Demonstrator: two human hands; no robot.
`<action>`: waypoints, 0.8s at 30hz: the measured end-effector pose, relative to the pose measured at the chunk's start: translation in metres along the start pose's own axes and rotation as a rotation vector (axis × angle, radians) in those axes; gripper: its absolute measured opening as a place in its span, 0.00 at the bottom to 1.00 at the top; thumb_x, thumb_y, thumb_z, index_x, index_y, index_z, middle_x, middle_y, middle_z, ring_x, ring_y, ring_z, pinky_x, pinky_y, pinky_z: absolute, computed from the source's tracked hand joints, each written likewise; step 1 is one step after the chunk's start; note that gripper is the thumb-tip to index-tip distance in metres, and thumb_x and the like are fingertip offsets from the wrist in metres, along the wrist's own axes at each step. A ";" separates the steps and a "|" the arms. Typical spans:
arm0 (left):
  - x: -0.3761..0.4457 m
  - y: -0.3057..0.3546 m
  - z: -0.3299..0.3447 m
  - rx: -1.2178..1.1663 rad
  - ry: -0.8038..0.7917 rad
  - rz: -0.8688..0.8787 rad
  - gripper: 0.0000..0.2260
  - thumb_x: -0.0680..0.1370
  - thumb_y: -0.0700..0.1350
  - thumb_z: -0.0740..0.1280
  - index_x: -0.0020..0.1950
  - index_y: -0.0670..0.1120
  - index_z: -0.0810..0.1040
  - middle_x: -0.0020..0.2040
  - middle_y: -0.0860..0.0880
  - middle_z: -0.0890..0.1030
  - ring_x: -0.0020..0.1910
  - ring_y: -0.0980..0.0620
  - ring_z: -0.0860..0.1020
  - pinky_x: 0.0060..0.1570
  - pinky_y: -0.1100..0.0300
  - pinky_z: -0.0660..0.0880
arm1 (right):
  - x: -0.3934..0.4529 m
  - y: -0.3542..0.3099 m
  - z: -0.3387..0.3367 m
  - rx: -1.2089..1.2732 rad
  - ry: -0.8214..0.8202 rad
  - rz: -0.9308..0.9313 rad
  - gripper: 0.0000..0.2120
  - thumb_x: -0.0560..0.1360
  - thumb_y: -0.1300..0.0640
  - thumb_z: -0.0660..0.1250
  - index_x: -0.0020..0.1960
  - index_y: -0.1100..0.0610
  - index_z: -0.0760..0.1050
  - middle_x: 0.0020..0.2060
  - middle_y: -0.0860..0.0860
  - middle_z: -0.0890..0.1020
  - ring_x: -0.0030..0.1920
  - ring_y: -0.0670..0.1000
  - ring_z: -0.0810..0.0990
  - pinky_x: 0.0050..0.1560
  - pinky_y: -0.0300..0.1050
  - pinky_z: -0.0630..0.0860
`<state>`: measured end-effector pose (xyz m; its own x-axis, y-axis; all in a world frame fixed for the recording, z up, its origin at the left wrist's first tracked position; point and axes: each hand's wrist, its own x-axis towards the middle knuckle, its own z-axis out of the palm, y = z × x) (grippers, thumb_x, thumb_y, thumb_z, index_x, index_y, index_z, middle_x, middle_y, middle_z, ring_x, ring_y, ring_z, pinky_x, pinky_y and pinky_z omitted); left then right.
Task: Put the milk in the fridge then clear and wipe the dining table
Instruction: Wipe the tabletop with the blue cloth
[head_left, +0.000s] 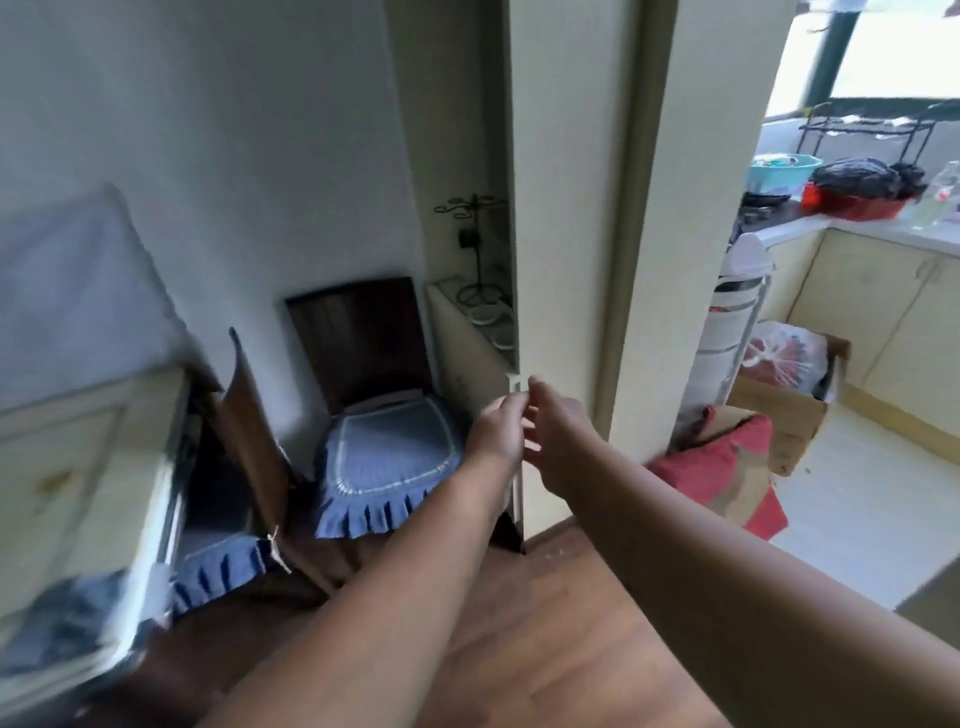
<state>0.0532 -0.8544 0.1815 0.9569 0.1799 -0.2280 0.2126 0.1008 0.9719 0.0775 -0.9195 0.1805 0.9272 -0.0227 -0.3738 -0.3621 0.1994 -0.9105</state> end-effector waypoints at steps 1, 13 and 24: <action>0.004 0.001 -0.019 -0.011 0.031 -0.008 0.13 0.74 0.52 0.64 0.33 0.48 0.80 0.36 0.49 0.82 0.36 0.49 0.78 0.38 0.59 0.73 | 0.002 0.005 0.020 -0.011 -0.036 0.015 0.19 0.80 0.47 0.60 0.37 0.59 0.75 0.39 0.59 0.80 0.40 0.58 0.79 0.43 0.50 0.72; 0.004 0.015 -0.175 -0.043 0.476 -0.030 0.15 0.80 0.49 0.60 0.37 0.50 0.80 0.39 0.48 0.83 0.41 0.47 0.81 0.51 0.50 0.78 | -0.001 0.044 0.191 -0.197 -0.391 0.083 0.19 0.79 0.46 0.62 0.34 0.57 0.73 0.30 0.55 0.77 0.29 0.53 0.74 0.33 0.45 0.69; -0.049 0.029 -0.215 -0.057 0.901 -0.047 0.15 0.81 0.47 0.57 0.37 0.48 0.78 0.35 0.50 0.79 0.38 0.50 0.79 0.41 0.58 0.75 | -0.055 0.050 0.245 -0.342 -0.798 0.113 0.21 0.82 0.50 0.57 0.34 0.59 0.70 0.24 0.54 0.72 0.27 0.53 0.71 0.30 0.43 0.65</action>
<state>-0.0299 -0.6498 0.2078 0.4243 0.8703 -0.2500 0.2146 0.1716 0.9615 0.0320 -0.6679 0.1991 0.6275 0.6973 -0.3464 -0.3462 -0.1486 -0.9263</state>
